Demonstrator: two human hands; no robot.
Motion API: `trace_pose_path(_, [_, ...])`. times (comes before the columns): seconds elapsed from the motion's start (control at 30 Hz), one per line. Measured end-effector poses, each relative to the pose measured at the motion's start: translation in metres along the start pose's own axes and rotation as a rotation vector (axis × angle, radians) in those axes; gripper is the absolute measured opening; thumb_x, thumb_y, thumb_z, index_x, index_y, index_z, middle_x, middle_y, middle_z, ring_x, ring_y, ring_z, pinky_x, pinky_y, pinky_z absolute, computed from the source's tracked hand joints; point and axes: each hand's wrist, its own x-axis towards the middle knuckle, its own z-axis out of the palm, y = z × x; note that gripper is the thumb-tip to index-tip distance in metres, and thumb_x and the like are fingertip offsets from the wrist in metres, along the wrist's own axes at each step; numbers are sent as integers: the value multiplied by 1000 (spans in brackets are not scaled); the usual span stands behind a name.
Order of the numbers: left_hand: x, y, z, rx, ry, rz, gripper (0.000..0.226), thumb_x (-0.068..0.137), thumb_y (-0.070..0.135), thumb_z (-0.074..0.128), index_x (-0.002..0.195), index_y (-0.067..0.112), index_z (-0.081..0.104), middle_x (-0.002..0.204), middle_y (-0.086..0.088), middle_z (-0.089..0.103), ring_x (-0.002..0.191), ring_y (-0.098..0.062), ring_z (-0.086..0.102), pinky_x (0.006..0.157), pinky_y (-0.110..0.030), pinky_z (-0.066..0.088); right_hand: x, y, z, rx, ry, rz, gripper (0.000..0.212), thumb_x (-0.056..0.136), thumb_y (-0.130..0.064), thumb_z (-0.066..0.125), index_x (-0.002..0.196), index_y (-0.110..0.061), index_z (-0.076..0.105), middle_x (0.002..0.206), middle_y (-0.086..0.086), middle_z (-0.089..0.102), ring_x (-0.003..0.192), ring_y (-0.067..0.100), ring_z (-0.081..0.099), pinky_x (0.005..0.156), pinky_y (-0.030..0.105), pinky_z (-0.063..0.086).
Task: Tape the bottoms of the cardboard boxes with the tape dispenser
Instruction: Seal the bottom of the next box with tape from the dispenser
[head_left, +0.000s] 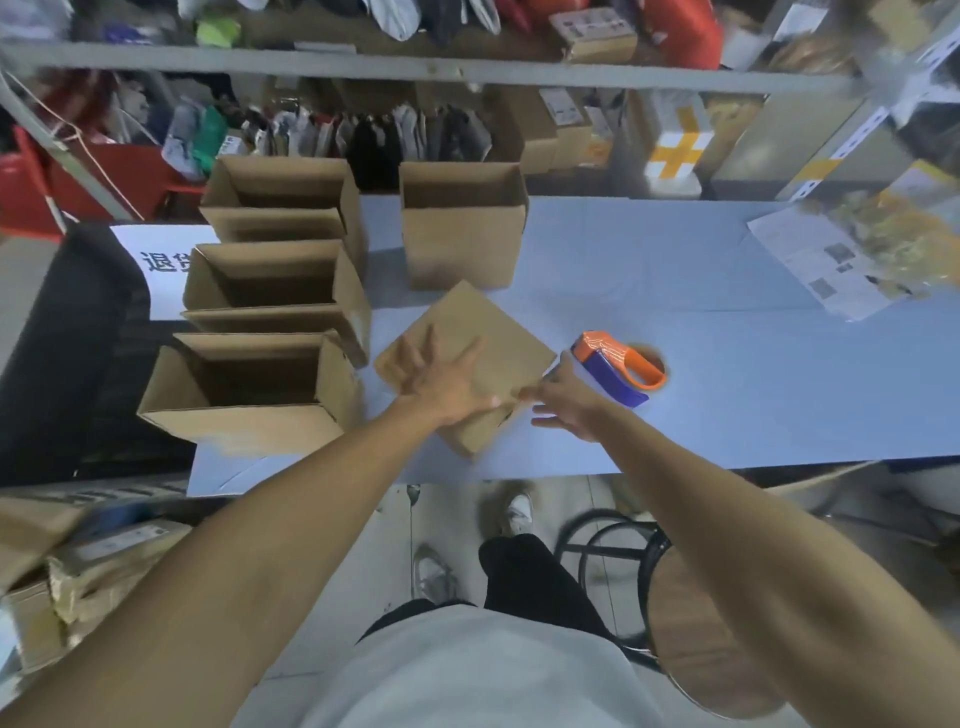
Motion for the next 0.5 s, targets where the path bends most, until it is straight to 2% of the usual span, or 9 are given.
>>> trace_pose_path(0.1, [4, 1, 9, 110, -4, -27, 97, 64, 83, 50, 145, 58, 3, 162, -4, -19, 141, -51, -19, 110, -67, -5, 7, 7, 2, 9, 89, -28, 97, 91, -6, 64, 154, -20, -9, 139, 10, 44, 111, 36, 60, 98, 48, 51])
trace_pose_path(0.17, [8, 4, 7, 137, 3, -19, 99, 61, 83, 50, 145, 56, 6, 162, -6, -14, 143, -49, -11, 110, -65, 4, 11, 9, -1, -24, 185, -63, 81, 93, -6, 59, 153, -14, 5, 149, 10, 39, 117, 40, 58, 99, 52, 49])
trace_pose_path(0.23, [11, 6, 1, 155, 7, -5, 98, 60, 82, 53, 144, 56, 10, 162, -8, -9, 143, -46, -5, 109, -63, 11, 16, 10, -7, -23, 201, -95, 72, 94, -8, 60, 151, -11, 16, 155, 4, 34, 120, 38, 56, 101, 52, 48])
trace_pose_path(0.3, [15, 5, -6, 159, 30, -8, 97, 60, 82, 56, 142, 57, 11, 160, -10, -8, 143, -46, -5, 109, -67, 8, 20, 6, -13, -31, 168, -120, 75, 91, -8, 65, 152, -12, 22, 157, -1, 32, 122, 33, 54, 100, 48, 49])
trace_pose_path(0.37, [18, 4, -13, 137, 66, -70, 103, 57, 84, 60, 143, 57, 9, 158, -10, -8, 142, -49, -4, 110, -70, 7, 27, 0, -19, -81, 119, -140, 82, 87, -5, 69, 154, -21, 23, 155, 4, 36, 122, 34, 54, 97, 48, 51])
trace_pose_path(0.43, [19, 2, -17, 89, 89, -135, 110, 55, 86, 62, 145, 55, 8, 157, -12, -6, 139, -48, 6, 111, -64, 21, 32, -6, -19, -99, 71, -144, 86, 87, -3, 68, 155, -30, 22, 144, 5, 43, 123, 36, 53, 96, 49, 52])
trace_pose_path(0.5, [21, 6, -20, 44, 114, -167, 108, 57, 83, 65, 145, 51, 12, 156, -13, -1, 134, -45, 18, 106, -57, 31, 39, -12, -20, -22, 40, -150, 85, 89, 1, 62, 154, -35, 21, 143, 1, 41, 122, 34, 54, 96, 49, 52])
